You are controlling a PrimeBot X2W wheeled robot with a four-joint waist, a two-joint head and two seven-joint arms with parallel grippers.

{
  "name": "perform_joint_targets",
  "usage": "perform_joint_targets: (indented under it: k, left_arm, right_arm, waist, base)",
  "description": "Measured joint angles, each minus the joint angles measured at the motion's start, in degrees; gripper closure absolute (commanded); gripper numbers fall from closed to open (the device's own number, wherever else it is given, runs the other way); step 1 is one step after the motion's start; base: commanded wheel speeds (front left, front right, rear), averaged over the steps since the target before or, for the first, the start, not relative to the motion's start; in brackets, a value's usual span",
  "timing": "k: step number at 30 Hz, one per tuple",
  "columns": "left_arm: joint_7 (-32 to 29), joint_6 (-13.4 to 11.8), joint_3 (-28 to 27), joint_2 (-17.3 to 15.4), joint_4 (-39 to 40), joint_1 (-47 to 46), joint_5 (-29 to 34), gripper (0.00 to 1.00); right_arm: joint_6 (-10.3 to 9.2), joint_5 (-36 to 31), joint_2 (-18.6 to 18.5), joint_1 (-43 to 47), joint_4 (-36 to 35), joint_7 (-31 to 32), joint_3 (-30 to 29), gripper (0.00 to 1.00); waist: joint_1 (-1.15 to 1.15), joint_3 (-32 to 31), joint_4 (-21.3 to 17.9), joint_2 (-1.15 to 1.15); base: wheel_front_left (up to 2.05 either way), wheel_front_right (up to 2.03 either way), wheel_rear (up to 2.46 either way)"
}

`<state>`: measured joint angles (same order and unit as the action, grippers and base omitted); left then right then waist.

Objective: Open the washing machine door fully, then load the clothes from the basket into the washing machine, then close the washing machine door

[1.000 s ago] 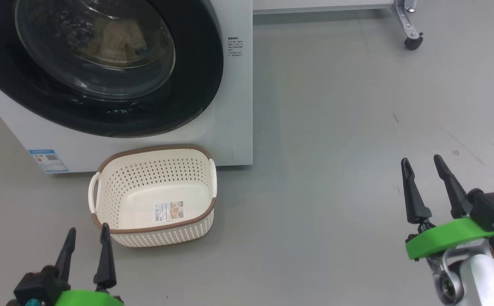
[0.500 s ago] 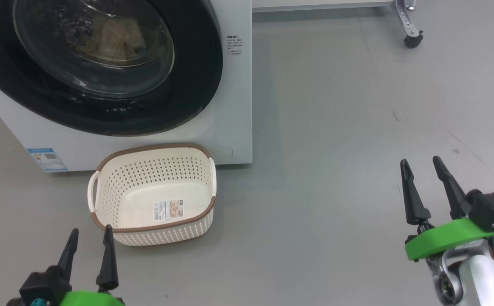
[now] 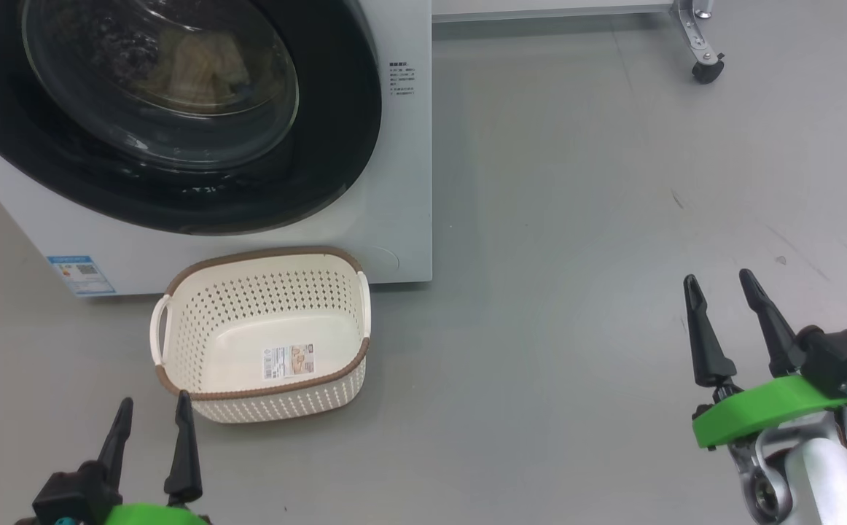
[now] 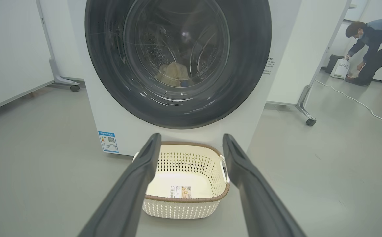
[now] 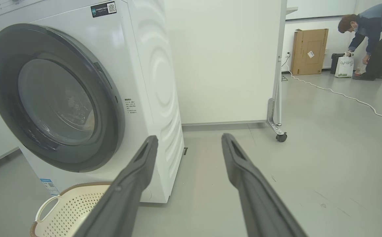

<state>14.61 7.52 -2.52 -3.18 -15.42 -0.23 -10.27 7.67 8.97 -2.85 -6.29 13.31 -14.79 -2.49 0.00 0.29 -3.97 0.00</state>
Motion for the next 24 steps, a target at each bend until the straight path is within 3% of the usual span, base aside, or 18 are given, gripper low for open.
perform_joint_targets:
  k: [18,19,24]
  left_arm:
    - [0.0,0.0,0.4,-0.1,0.5,0.4,-3.1,0.0]
    - [0.0,0.0,0.6,-0.1,0.4,0.4,-3.5,1.0]
    - [-0.1,0.0,1.1,0.8,-3.9,2.2,-3.6,1.0]
  right_arm:
    - [0.0,0.0,0.0,0.0,0.5,0.0,0.9,0.0]
    - [0.0,0.0,0.0,0.0,0.5,0.0,0.9,1.0]
    - [0.01,0.2,0.2,3.1,4.9,0.2,1.2,1.0]
  waist:
    - [0.0,-0.1,0.0,0.0]
    - [0.0,-0.1,-0.1,0.0]
    - [0.0,-0.1,0.0,0.0]
  base:
    - [0.0,0.0,0.0]
    - [0.0,0.0,0.0]
    - [0.0,0.0,0.0]
